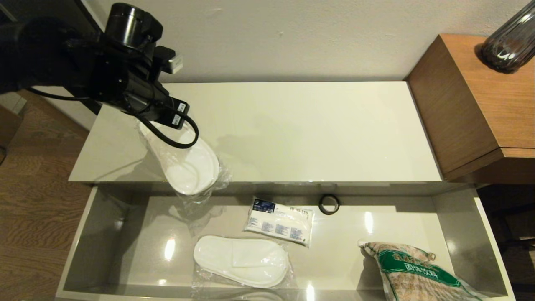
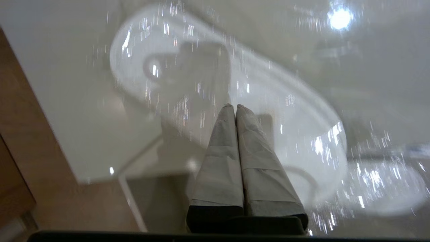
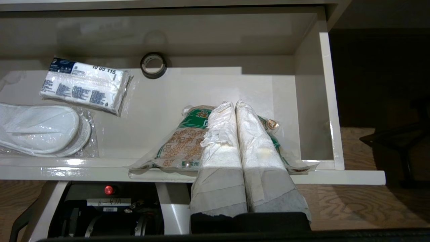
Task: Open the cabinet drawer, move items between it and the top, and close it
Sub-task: Place the disposable slippers on the table
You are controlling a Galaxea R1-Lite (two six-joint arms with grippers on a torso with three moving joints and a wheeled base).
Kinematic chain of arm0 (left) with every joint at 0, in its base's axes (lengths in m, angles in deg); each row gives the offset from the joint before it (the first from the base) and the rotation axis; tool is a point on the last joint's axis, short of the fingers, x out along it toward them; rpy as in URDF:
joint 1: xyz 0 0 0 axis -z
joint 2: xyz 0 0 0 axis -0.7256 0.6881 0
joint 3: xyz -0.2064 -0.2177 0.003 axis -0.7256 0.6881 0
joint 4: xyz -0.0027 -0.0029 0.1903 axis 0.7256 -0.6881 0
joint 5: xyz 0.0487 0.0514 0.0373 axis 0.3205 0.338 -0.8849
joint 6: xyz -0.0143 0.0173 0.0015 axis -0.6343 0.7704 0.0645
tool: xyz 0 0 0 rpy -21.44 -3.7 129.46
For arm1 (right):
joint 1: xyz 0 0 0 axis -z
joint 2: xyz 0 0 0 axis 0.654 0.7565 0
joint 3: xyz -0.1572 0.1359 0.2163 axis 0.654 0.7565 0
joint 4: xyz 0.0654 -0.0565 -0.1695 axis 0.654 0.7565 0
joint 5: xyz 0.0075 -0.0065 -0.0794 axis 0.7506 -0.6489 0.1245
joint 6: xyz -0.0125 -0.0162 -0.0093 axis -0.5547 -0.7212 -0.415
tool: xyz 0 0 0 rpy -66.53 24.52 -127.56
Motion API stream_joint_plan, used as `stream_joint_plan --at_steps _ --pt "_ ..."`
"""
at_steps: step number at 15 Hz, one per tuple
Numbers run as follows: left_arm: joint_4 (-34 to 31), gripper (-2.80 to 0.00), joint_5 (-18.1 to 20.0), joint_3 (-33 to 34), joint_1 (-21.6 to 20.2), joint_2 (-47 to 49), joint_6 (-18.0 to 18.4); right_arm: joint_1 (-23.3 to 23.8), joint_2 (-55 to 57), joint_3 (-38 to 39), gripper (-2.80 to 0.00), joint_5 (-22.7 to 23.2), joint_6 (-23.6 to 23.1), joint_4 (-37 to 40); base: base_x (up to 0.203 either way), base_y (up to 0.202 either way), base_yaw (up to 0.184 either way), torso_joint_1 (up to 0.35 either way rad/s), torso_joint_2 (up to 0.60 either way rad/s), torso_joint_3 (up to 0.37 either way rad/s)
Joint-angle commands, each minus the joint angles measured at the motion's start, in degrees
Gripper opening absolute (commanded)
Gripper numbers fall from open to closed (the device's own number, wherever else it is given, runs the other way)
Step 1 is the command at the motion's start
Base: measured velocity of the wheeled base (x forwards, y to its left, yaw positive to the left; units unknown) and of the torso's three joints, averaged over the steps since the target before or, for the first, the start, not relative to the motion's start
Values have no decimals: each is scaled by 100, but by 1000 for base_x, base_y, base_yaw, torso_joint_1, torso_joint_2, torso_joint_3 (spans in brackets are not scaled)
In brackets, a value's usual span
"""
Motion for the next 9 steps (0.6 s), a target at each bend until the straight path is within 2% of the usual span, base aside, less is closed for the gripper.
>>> stream_joint_plan --at_steps 1,3,7,9 --pt "-647 -280 1 3 35 -503 -209 -4 6 0 -280 2 4 0 0 0 0 0 0 0" --pt "-1258 -280 105 7 35 -745 -563 -4 6 0 -280 2 -3 0 0 0 0 0 0 0" --pt "-2112 -280 338 176 34 -1436 -840 5 6 0 -280 2 -3 0 0 0 0 0 0 0" --pt "-2432 -280 452 483 9 -1887 -938 3 6 0 -280 2 -3 0 0 0 0 0 0 0"
